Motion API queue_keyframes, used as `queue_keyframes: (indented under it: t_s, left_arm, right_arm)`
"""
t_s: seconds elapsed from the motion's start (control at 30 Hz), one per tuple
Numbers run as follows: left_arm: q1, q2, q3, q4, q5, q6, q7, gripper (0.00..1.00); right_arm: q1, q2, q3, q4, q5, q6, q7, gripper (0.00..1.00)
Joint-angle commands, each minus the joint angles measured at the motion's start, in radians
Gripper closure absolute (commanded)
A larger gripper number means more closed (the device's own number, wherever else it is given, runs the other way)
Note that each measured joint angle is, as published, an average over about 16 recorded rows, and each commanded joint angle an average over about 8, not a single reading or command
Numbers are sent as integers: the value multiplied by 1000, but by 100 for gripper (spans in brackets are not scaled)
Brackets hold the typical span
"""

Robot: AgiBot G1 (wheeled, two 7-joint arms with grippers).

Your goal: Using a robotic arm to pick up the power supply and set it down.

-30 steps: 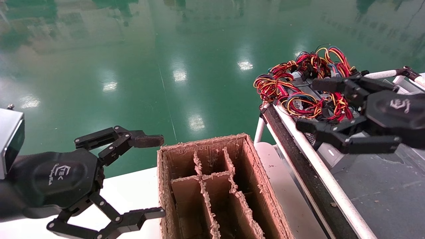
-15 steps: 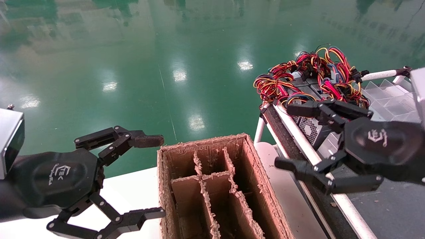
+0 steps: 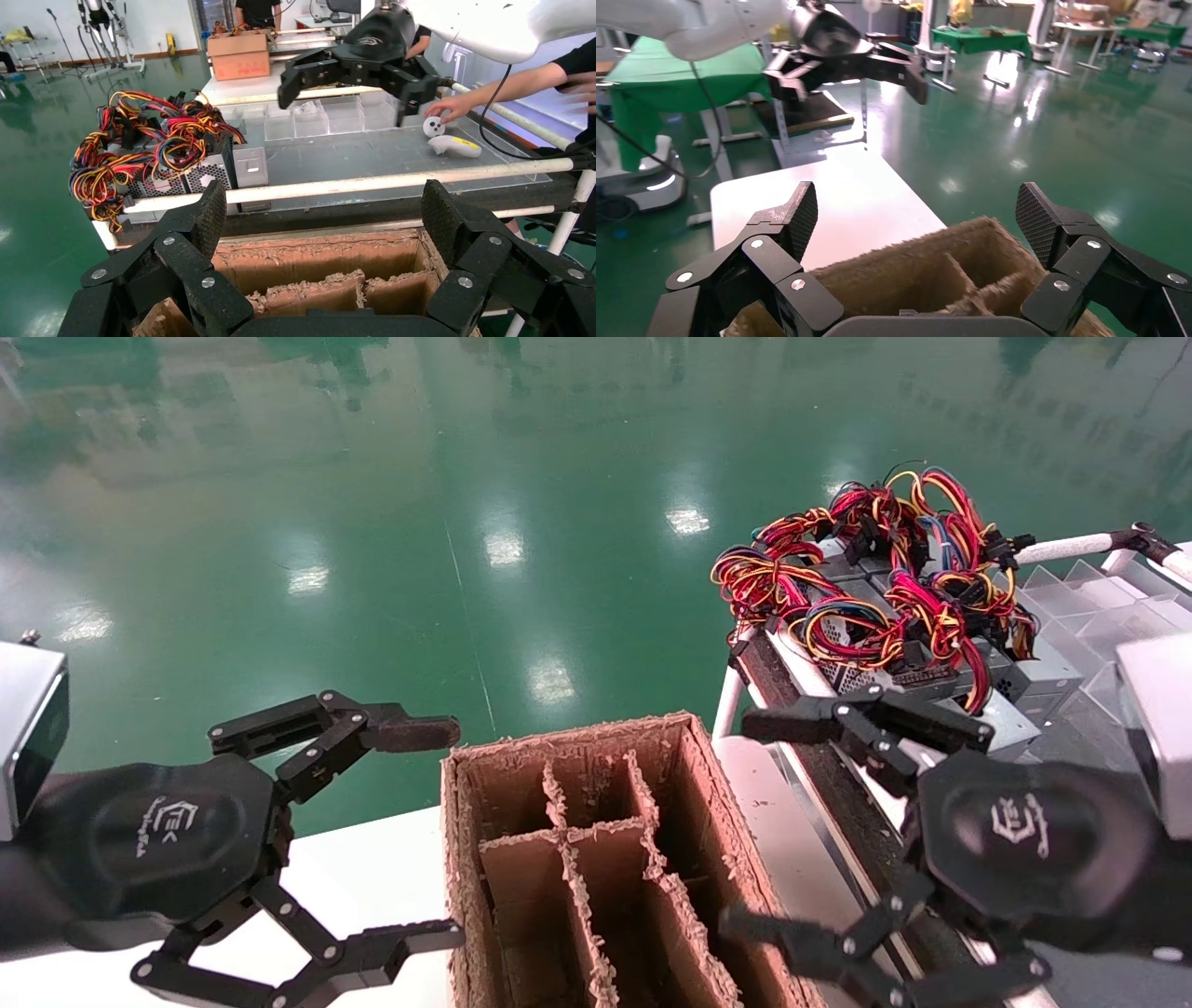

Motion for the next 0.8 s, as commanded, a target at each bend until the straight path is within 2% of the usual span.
queue_keyframes:
  t_s: [0.03,0.8]
  left_arm:
    - [0,0,0,0,0,0,0,0]
    - [0,0,0,0,0,0,0,0]
  right_arm:
    - [-14,-5,4,10,7,-7,-11,0]
    - [-25,-9,8,17,14,-12,-17,0]
